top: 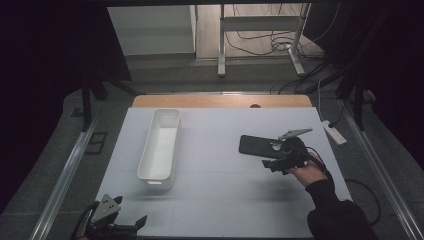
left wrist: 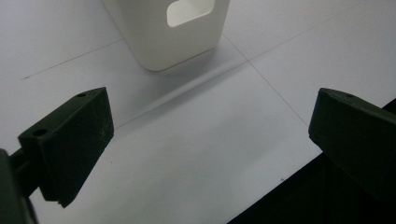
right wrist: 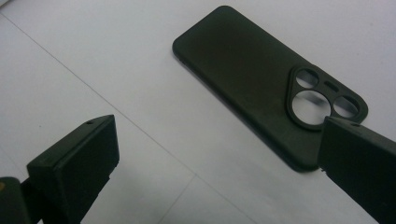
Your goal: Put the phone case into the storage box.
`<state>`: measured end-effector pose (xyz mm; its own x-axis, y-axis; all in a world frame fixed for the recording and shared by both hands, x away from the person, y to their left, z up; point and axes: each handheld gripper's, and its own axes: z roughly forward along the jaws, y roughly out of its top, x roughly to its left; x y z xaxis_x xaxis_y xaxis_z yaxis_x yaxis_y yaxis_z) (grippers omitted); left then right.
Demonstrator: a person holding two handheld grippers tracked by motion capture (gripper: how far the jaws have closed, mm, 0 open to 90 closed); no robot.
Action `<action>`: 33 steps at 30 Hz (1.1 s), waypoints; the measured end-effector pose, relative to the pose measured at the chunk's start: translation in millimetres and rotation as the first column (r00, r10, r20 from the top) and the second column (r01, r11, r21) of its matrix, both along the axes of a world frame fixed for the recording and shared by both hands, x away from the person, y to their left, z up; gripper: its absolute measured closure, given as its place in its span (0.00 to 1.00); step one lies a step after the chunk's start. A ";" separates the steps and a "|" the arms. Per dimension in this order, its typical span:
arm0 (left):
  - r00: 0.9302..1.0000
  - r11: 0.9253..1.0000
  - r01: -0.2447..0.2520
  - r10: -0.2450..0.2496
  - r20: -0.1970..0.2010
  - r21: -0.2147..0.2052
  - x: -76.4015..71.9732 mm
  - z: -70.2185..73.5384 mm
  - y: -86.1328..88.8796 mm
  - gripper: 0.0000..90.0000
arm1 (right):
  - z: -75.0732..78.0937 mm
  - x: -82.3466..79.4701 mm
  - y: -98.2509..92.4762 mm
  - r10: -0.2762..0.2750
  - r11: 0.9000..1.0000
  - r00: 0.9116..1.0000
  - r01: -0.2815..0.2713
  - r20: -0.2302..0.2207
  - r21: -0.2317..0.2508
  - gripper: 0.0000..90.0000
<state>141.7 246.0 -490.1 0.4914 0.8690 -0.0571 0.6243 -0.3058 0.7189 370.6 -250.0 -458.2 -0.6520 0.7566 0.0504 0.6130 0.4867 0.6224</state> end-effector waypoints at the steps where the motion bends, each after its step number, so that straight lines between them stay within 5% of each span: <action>1: 1.000 1.000 -0.001 0.001 0.001 0.000 0.0 -0.1 0.0 0.01 | -0.1 2.3 1.1 0.001 1.000 1.000 -0.001 -0.005 -0.005 0.00; 24: 1.000 1.000 0.002 -0.002 -0.002 0.003 0.3 0.0 -0.1 0.01 | -3.1 40.3 20.2 -0.008 1.000 0.998 0.006 -0.058 -0.028 0.00; 29: 1.000 1.000 0.002 -0.002 -0.003 0.002 0.3 -0.1 -0.1 0.01 | -4.7 45.2 23.0 -0.005 0.999 0.998 0.002 -0.067 -0.039 0.05; 33: 1.000 1.000 0.001 -0.001 -0.003 0.001 0.4 -0.1 -0.2 0.01 | -2.7 50.1 25.6 -0.027 0.998 0.998 0.023 -0.058 -0.062 0.21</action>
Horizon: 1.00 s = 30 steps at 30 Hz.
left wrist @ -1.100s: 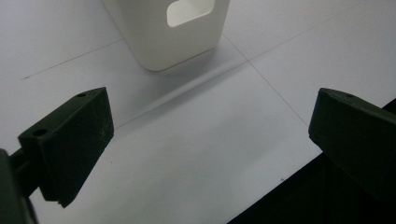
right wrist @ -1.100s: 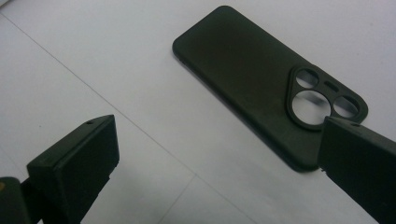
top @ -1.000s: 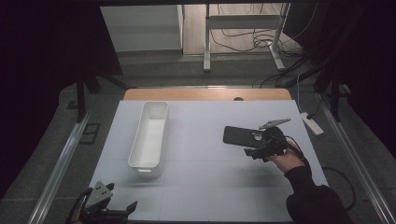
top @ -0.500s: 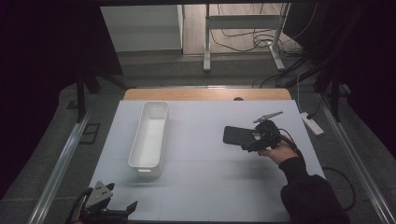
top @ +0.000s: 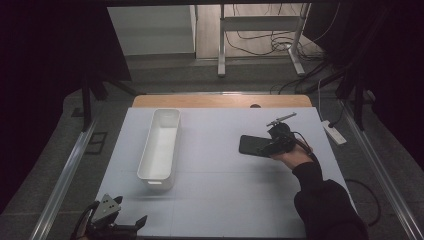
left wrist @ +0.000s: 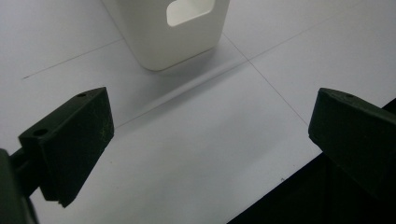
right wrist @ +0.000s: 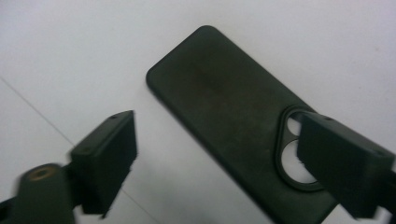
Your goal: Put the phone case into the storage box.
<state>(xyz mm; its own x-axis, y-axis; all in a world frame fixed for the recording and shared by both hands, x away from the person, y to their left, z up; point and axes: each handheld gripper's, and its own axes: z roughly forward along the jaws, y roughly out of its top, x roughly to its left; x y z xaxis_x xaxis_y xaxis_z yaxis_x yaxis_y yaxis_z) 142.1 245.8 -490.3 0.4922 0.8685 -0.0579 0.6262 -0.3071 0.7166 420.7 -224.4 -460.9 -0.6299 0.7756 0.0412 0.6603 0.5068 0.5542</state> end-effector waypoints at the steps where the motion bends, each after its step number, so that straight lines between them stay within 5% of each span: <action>1: 1.000 1.000 0.000 0.000 0.000 0.000 0.0 0.0 0.0 0.01 | 0.7 0.7 0.5 -0.007 1.000 1.000 0.007 0.002 -0.005 0.27; 13: 1.000 1.000 0.001 -0.001 0.000 -0.003 0.1 0.0 0.4 0.01 | 3.4 16.8 5.6 0.008 0.999 1.000 -0.008 -0.014 -0.035 0.99; 30: 1.000 1.000 0.005 -0.005 -0.001 0.004 0.2 -0.1 -0.4 0.01 | -5.9 51.1 20.4 -0.026 0.998 1.000 0.025 -0.012 -0.053 1.00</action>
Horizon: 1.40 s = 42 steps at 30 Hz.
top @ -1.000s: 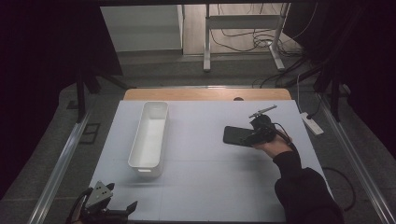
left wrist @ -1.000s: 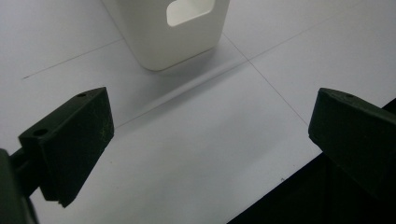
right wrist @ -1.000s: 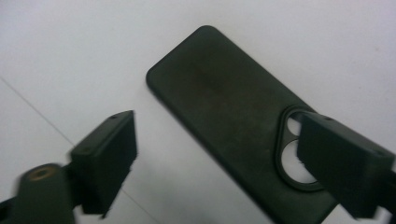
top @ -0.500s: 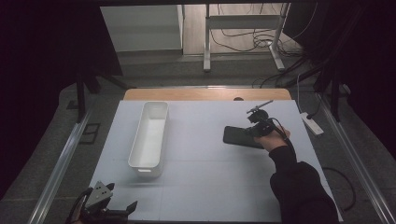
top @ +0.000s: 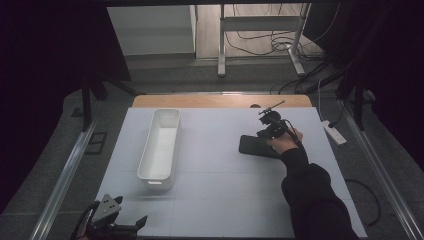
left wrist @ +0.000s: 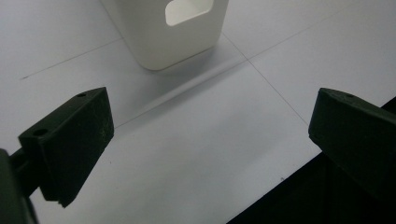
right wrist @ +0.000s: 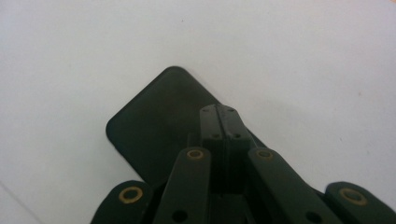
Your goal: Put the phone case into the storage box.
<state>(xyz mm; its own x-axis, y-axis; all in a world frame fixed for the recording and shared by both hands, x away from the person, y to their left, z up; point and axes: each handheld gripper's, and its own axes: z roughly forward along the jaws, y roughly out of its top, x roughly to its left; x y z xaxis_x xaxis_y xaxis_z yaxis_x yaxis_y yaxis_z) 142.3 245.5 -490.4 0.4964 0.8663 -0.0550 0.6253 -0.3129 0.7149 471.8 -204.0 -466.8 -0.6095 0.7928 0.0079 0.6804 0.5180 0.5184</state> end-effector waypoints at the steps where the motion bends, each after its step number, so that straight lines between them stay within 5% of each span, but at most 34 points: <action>1: 1.000 1.000 0.000 0.000 0.000 0.000 0.0 0.0 0.0 0.01 | -2.2 2.3 1.2 -0.002 1.000 1.000 0.002 -0.003 -0.010 1.00; 27: 1.000 1.000 0.007 -0.007 -0.001 0.018 0.0 -0.1 -2.0 0.01 | -31.3 30.0 13.7 -0.072 0.996 0.997 0.071 -0.010 -0.062 1.00; 42: 1.000 0.999 0.013 -0.013 0.000 0.031 -0.1 -0.2 -3.4 0.01 | -32.0 21.4 31.7 0.012 0.998 0.999 -0.014 -0.036 -0.056 1.00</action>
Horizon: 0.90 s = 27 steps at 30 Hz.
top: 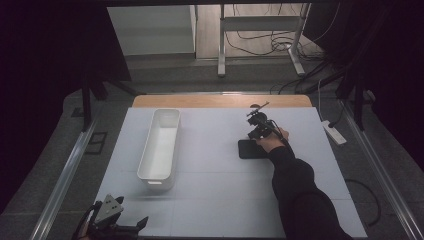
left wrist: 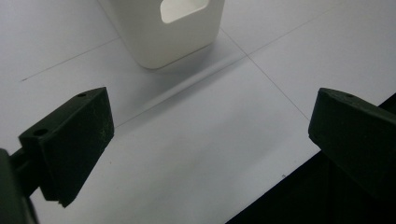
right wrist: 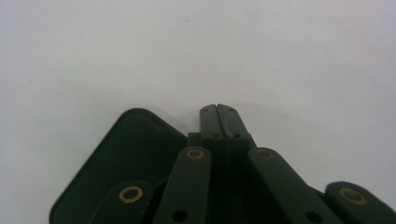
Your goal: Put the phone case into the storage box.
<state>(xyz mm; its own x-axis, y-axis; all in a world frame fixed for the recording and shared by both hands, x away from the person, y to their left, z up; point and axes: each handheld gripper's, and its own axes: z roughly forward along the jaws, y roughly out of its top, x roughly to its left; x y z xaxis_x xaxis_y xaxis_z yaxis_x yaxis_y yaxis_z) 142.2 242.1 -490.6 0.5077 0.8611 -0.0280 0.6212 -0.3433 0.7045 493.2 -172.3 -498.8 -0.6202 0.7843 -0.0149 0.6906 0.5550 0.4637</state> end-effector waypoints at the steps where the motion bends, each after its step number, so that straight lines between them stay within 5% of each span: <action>1: 1.000 1.000 0.001 -0.001 -0.001 -0.001 -0.1 -0.1 -0.2 0.01 | 0.0 -0.7 1.2 0.007 1.000 1.000 -0.007 -0.001 0.002 1.00; 27: 1.000 1.000 0.001 -0.001 -0.003 0.011 0.2 -0.2 -1.2 0.01 | -1.7 -46.0 13.7 0.129 0.992 0.990 -0.128 -0.059 0.013 1.00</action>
